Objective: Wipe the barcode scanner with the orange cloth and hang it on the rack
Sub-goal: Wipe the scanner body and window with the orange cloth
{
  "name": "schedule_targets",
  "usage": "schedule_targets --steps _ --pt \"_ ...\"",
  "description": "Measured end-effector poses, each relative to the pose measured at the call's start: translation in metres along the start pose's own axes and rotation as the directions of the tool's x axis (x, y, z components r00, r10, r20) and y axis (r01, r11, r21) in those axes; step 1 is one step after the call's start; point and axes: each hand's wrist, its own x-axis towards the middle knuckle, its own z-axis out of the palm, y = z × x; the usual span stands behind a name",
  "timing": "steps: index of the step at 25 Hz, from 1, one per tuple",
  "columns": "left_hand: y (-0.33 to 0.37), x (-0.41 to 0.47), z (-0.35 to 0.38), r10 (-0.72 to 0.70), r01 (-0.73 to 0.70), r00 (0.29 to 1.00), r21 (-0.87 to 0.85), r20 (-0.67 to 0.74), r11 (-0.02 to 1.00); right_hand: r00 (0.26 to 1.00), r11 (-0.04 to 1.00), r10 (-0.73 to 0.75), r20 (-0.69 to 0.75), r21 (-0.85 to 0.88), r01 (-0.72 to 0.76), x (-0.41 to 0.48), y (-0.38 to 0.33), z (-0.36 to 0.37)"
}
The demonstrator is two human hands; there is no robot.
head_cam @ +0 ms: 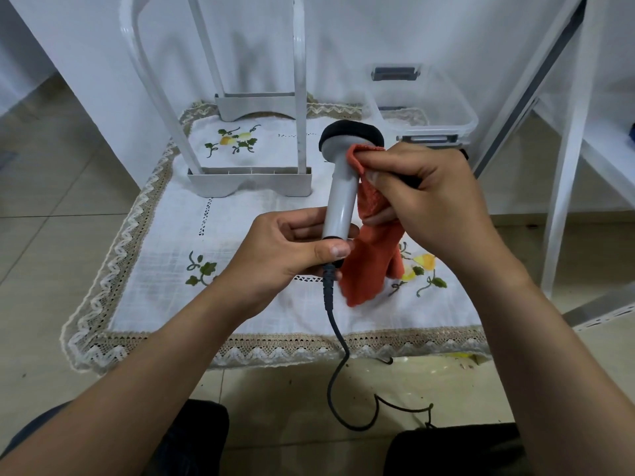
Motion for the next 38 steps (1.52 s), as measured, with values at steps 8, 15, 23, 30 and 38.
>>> schedule_targets --steps 8,15,23,30,38 --pt "0.002 0.000 -0.004 0.009 -0.008 0.999 -0.023 0.035 1.000 0.999 0.996 0.022 0.028 0.091 -0.024 0.001 -0.002 -0.002" --pt "0.001 0.001 -0.004 0.001 -0.001 1.000 -0.030 0.020 1.000 0.995 0.998 -0.004 0.103 0.057 -0.002 -0.002 0.001 -0.001" --pt "-0.001 0.002 -0.005 0.021 -0.021 0.999 -0.008 0.028 1.000 0.992 0.998 0.014 0.128 0.066 -0.022 -0.002 0.003 -0.005" --pt "-0.002 0.002 -0.006 0.019 -0.019 1.000 0.018 0.023 1.000 0.984 0.997 0.037 0.172 0.060 -0.048 -0.003 0.006 -0.008" --pt "-0.003 0.003 -0.004 0.024 -0.024 1.000 -0.002 0.017 1.000 0.979 0.999 0.015 0.202 0.042 -0.024 -0.005 0.006 -0.008"
